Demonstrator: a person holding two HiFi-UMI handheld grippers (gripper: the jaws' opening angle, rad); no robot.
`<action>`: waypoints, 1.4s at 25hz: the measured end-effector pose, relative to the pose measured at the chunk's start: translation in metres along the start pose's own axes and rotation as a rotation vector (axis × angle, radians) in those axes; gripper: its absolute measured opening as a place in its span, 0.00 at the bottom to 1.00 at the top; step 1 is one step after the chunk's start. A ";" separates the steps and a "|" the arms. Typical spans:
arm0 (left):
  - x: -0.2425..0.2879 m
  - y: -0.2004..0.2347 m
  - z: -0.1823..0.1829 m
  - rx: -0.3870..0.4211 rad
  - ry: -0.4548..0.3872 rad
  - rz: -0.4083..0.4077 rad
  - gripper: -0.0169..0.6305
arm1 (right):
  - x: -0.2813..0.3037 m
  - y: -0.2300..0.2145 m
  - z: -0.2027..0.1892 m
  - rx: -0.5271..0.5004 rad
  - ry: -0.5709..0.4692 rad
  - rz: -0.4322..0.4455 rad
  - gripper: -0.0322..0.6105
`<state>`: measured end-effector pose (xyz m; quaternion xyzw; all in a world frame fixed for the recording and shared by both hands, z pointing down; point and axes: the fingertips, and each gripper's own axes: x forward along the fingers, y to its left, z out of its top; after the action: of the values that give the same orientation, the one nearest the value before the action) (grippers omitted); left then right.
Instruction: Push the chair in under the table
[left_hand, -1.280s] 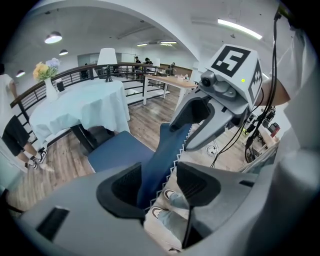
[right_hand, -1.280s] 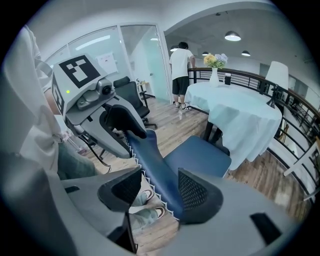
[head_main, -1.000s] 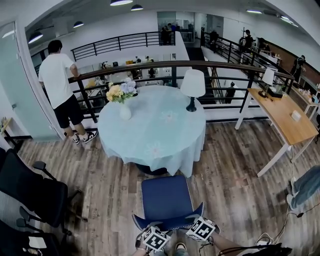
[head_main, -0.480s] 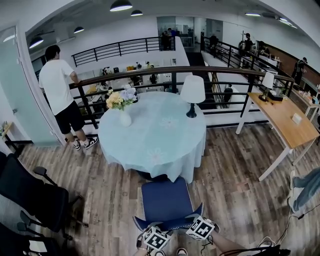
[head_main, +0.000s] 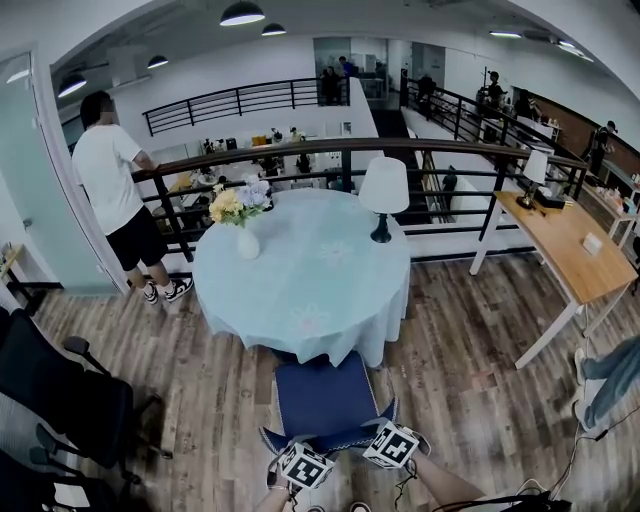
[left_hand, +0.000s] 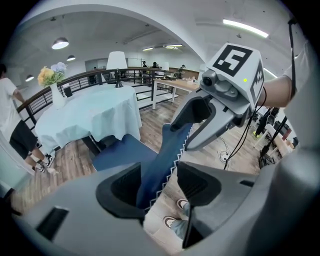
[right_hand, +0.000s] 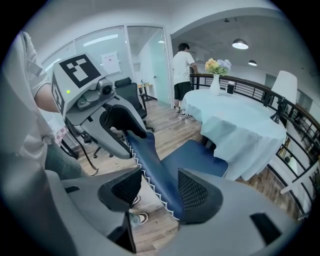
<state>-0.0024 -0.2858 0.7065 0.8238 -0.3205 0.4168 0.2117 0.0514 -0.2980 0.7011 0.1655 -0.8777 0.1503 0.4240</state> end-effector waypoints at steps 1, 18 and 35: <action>0.001 0.002 0.002 0.005 -0.003 0.004 0.38 | 0.000 -0.002 0.002 0.000 0.000 0.000 0.42; 0.017 0.052 0.033 0.069 -0.011 0.075 0.39 | 0.013 -0.051 0.035 0.010 0.004 -0.019 0.42; 0.024 0.084 0.048 0.108 0.012 0.105 0.39 | 0.023 -0.075 0.054 0.023 0.015 -0.020 0.42</action>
<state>-0.0241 -0.3831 0.7062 0.8137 -0.3391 0.4488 0.1467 0.0319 -0.3912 0.6964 0.1780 -0.8709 0.1572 0.4302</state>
